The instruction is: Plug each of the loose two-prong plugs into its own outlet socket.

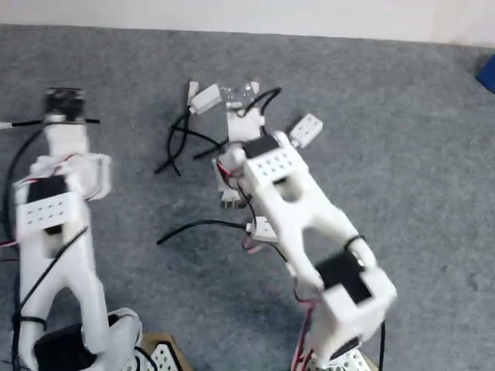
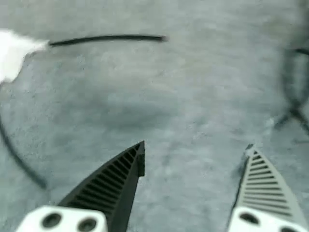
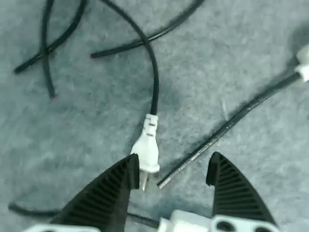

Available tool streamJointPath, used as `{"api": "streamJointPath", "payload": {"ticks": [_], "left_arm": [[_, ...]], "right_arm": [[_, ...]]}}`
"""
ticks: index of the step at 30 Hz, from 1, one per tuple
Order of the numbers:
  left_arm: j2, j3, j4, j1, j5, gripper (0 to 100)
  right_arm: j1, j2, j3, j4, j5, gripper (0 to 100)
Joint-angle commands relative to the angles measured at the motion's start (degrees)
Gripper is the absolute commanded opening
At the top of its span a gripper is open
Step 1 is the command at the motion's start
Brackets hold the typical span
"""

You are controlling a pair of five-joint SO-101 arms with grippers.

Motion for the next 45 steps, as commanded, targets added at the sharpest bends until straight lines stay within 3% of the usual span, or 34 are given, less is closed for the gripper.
{"api": "streamJointPath", "payload": {"ticks": [1, 10, 19, 26, 37, 45], "left_arm": [[-0.7, 0.4, -1.4, -1.1, -0.1, 32], [-1.0, 4.9, -6.6, -1.3, -2.2, 32], [-1.0, 4.8, -6.6, -1.3, -2.2, 32], [-1.1, 4.8, -6.5, -1.4, -2.3, 32], [-1.1, 4.5, -6.3, -1.4, -2.3, 32], [-1.0, 4.5, -6.2, 3.4, -2.2, 32]], "right_arm": [[-1.5, 6.5, -13.0, 2.9, -1.8, 22.4], [-2.4, 23.5, -27.6, 7.8, -0.1, 22.4], [-5.8, 29.2, -32.0, 9.5, 1.8, 22.1], [-5.0, 29.5, -32.5, 12.3, 1.8, 0.2], [-3.0, 29.1, -31.9, 12.4, 1.8, 0.5], [4.0, 19.9, -53.4, 29.5, 2.1, 0.7]]}}
